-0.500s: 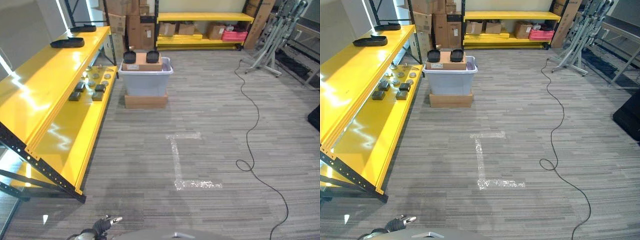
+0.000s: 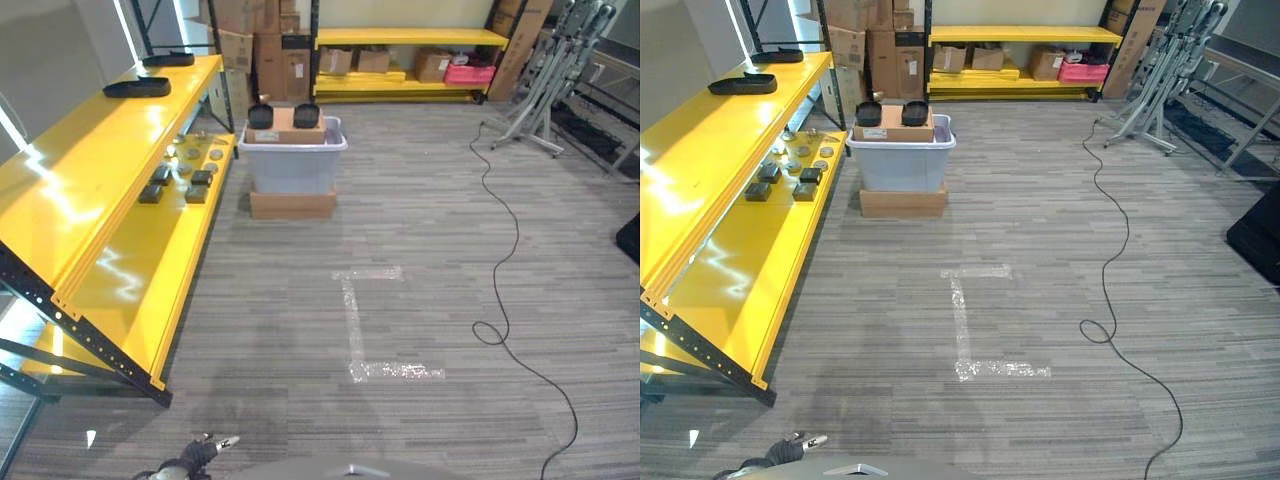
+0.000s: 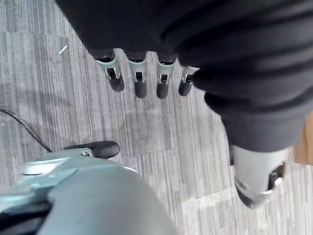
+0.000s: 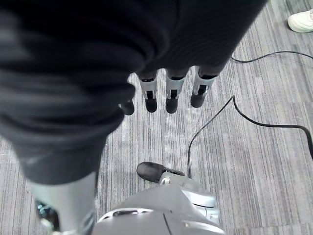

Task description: Move parts from the plastic box to the shelf.

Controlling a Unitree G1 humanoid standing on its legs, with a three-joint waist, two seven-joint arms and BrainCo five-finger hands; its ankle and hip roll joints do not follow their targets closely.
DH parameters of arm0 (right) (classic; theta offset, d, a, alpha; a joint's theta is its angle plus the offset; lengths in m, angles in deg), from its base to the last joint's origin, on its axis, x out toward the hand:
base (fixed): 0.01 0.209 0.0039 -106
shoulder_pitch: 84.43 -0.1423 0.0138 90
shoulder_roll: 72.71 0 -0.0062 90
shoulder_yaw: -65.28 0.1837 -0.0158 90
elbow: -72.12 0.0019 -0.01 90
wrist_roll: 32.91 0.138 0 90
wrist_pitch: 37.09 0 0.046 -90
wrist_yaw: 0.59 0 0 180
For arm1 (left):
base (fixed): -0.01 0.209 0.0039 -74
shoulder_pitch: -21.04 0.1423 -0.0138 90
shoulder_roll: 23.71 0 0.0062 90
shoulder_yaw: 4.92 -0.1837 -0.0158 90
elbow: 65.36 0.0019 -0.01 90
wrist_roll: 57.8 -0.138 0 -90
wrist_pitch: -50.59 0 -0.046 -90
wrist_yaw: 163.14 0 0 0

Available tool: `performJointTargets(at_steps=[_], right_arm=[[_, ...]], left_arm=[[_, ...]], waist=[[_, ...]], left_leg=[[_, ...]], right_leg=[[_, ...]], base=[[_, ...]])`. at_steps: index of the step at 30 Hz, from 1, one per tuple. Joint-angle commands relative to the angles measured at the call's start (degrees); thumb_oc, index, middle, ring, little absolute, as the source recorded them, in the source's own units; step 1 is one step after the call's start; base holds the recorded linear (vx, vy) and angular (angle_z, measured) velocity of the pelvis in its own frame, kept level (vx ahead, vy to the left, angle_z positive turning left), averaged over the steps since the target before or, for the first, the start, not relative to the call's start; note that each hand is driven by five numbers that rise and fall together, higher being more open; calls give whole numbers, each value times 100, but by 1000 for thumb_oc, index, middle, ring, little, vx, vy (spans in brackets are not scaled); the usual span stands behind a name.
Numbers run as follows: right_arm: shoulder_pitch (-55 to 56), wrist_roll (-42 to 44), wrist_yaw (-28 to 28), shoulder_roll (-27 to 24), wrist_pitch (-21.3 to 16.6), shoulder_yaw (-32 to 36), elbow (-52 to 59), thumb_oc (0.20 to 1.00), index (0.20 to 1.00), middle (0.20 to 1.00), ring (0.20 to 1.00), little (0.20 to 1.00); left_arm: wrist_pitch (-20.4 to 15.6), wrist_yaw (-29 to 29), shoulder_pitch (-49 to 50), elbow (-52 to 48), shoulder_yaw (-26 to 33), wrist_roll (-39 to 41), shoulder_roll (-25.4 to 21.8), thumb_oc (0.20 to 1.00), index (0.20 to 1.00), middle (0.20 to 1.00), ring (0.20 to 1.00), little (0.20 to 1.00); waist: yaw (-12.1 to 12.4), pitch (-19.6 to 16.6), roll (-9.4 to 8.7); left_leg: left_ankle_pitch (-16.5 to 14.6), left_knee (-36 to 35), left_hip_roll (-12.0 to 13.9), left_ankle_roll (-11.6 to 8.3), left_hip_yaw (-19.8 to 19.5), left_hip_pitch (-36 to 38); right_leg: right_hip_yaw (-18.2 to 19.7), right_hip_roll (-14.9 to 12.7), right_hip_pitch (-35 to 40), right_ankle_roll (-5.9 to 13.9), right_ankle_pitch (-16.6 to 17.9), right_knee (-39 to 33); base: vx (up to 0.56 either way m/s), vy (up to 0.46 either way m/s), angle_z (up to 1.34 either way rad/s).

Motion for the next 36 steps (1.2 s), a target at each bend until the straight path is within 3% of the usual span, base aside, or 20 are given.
performJointTargets(at_steps=[1, 15, 26, 31, 34, 36], right_arm=[[-216, 166, 50, 76, 42, -110, -270, 1000, 1000, 1000, 1000, 1000], [-181, 167, -49, 56, -66, -51, -394, 1000, 1000, 1000, 1000, 1000], [-118, 871, -437, 40, -139, 212, -429, 1000, 1000, 1000, 1000, 1000], [-116, 1111, -612, 3, -390, 400, -428, 1000, 1000, 1000, 1000, 1000], [-176, 1593, -873, -43, -609, 435, -198, 1000, 1000, 1000, 1000, 1000], [-192, 1634, -881, -89, -656, 452, -85, 1000, 1000, 1000, 1000, 1000]], left_arm=[[78, 242, -399, 479, 48, -154, 135, 1000, 1000, 1000, 1000, 1000], [381, 812, -423, 707, 114, -287, 190, 1000, 1000, 1000, 1000, 1000], [444, 928, -352, 759, 94, -427, 148, 1000, 1000, 1000, 1000, 1000], [553, 949, -334, 722, 68, -486, 94, 1000, 1000, 1000, 1000, 1000], [621, 906, -397, 698, 49, -410, -29, 1000, 1000, 1000, 1000, 1000], [601, 858, -395, 686, 74, -388, -88, 1000, 1000, 1000, 1000, 1000]], waist=[[90, 80, -60], [67, 60, -95], [-8, 159, -60], [-71, 263, 20], [-157, 560, 37], [-154, 684, 51]], left_leg=[[-568, 54, -8, 42, 258, -9], [-600, 79, -75, 74, 195, -22], [-763, 298, -267, 257, 89, -73], [-867, 495, -363, 464, 1, -179], [-1027, 923, -536, 778, -82, -408], [-1092, 1095, -562, 860, -35, -493]], right_leg=[[-40, -228, -184, 466, -197, 12], [39, -248, -208, 481, -162, 12], [223, -416, -271, 529, -152, 188], [340, -534, -634, 534, -365, 1042], [416, -629, -1707, 638, 38, 2793], [403, -650, -2149, 639, 239, 3433]], base=[[0, 0, 0], [0, 0, 0], [51, 90, -6], [35, 136, -4], [-17, 150, -10], [2, 62, -20]])
